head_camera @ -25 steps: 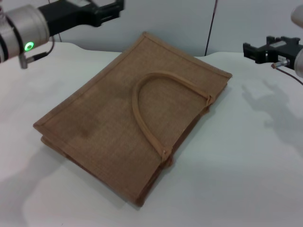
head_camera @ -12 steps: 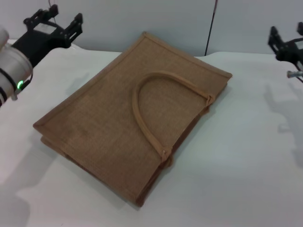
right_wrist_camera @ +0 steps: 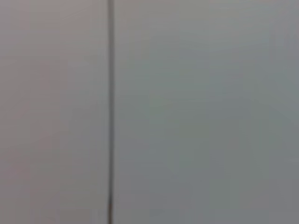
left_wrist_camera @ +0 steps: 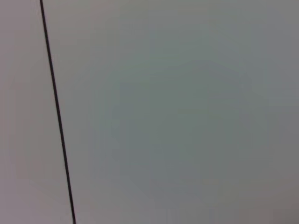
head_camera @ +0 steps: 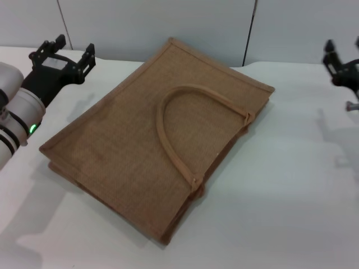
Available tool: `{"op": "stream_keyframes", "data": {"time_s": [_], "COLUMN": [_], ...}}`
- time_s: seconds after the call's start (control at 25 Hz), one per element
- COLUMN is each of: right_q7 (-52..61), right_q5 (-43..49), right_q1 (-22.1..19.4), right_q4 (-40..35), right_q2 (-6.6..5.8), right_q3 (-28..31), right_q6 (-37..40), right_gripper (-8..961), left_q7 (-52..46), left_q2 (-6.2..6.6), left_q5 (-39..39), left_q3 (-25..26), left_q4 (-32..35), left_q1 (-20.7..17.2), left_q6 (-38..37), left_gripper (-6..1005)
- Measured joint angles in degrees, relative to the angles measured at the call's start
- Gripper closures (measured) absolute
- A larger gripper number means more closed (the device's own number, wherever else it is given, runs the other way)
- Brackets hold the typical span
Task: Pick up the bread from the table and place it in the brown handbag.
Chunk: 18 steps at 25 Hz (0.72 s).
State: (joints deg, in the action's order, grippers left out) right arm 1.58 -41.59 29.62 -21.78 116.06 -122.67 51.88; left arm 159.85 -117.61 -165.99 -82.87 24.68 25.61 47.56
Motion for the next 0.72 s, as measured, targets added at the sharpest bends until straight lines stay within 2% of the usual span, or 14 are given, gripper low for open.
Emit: {"op": "stream_keyframes", "data": {"time_s": [0.24,0.32,0.72], "right_q7": [1.68,2.11,2.43], "right_q5": [-0.01,-0.03,-1.65], "right_q1": [3.83,4.14,0.64], "right_q4": [0.74,0.76,2.28], "right_q2": [-0.20,-0.20,0.02], "right_q3": [-2.75,-3.21,-2.96], "right_q6": [-9.74,-10.72,-2.02], "right_gripper": [287,284,284], "left_q7": [0.08,0.04,0.03], "left_q2": [0.17,0.19,0.13], "left_q5": [-0.14,-0.17,-0.26], "left_q3": [0.07,0.06,0.03], "left_q4": [-2.16,-2.25,-2.51], "left_q1": [0.66,0.67,0.13], "left_q6": [1.39,1.49,2.02], "left_gripper": [321,321,321]}}
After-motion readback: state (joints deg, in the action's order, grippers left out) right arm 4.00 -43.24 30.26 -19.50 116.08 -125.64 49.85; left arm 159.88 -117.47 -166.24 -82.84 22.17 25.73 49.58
